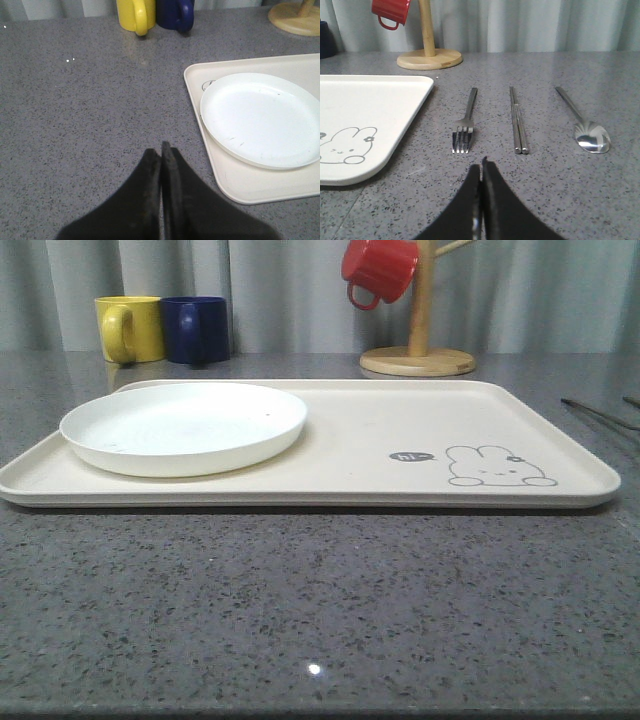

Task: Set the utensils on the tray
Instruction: 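Open the left gripper and withdraw it from the plate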

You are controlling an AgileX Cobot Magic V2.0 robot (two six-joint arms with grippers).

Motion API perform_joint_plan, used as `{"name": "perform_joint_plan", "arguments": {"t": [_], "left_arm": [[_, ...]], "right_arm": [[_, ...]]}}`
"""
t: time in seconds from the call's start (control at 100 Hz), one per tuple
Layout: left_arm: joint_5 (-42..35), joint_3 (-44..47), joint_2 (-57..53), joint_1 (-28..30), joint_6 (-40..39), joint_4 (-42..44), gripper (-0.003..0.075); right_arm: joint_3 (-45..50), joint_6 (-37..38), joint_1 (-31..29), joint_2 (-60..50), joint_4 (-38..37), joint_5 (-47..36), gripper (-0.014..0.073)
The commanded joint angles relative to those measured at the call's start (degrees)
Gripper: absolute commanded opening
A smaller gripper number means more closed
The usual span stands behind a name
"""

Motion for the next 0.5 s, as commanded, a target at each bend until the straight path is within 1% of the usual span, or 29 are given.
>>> {"name": "perform_joint_plan", "arguments": {"t": [0.0,0.11,0.19,0.32,0.49], "left_arm": [[-3.14,1.03,-4.69,-0.57,-0.57,-0.69,-0.0019],[-2.14,3.5,-10.56,-0.57,-0.57,-0.69,-0.0019],[-2.14,4.59,-13.45,-0.57,-0.57,-0.69,-0.0019],[-1.85,5.2,-15.87,-0.57,-0.57,-0.69,-0.0019],[-1.85,5.2,-15.96,-0.57,-0.57,-0.69,-0.0019]], "right_arm": [[0.0,-0.54,-0.31,-1.1,0.0,-4.69,-0.0062],[-0.28,-0.54,-0.31,-1.1,0.0,-5.53,-0.0062],[-1.96,-0.54,-0.31,-1.1,0.0,-3.81,-0.0062],[-7.58,-0.41,-0.31,0.85,0.0,3.48,-0.0062],[-16.28,-0.41,-0.31,9.63,0.0,14.7,-0.0062]]}}
